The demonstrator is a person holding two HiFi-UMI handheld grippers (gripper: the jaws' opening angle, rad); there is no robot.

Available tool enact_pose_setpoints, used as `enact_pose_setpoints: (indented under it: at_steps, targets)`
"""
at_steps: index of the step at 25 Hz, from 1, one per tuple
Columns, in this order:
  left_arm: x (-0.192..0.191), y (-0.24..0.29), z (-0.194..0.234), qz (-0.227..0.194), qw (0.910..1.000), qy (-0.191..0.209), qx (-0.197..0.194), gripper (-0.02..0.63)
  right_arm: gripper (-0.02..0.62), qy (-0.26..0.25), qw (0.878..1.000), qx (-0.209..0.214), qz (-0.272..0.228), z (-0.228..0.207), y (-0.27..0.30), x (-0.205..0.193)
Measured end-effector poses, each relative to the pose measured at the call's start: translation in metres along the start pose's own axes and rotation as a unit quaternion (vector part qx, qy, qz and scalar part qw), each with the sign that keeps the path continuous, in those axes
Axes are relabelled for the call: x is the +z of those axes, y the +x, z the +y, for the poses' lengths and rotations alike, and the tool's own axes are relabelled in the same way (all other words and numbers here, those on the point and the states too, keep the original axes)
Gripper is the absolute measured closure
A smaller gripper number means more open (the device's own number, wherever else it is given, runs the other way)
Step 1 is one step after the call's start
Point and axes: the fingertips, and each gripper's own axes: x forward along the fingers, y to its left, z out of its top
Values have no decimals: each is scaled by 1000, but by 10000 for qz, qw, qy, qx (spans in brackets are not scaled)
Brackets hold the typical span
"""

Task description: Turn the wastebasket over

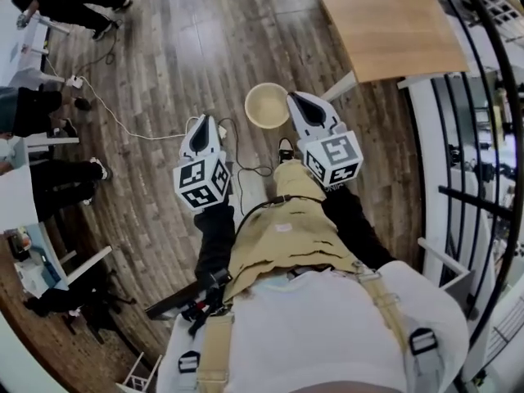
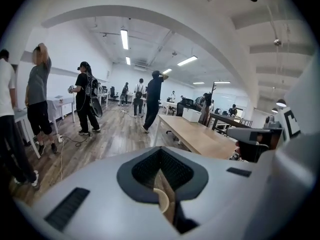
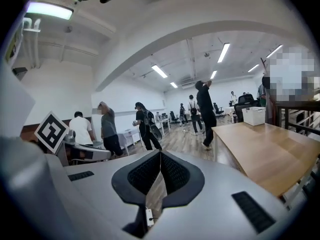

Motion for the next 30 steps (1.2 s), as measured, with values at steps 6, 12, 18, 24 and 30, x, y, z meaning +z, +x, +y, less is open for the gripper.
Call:
enact_pose_setpoints:
  at_steps: [6, 12, 18, 24, 30]
  targets:
    - [37, 82, -12, 56, 9999, 74, 89, 604, 574, -189, 9995, 183, 164, -81, 67, 22]
    - [-10, 126, -8, 785, 9966, -213, 120, 604, 574, -54, 9955, 393, 856, -101, 98, -22]
    - [-91, 176, 12, 1712, 9852, -63, -4, 604, 574, 22, 9813, 729, 1781, -87, 133, -110]
    - [-193, 228, 43, 2485, 9678, 178, -354, 604, 574, 75, 9595, 1082, 2599, -71, 179, -239]
    - [-317, 271, 66, 3124, 9452, 510, -801, 604, 574, -141, 9264, 1385, 3499, -80, 207, -398]
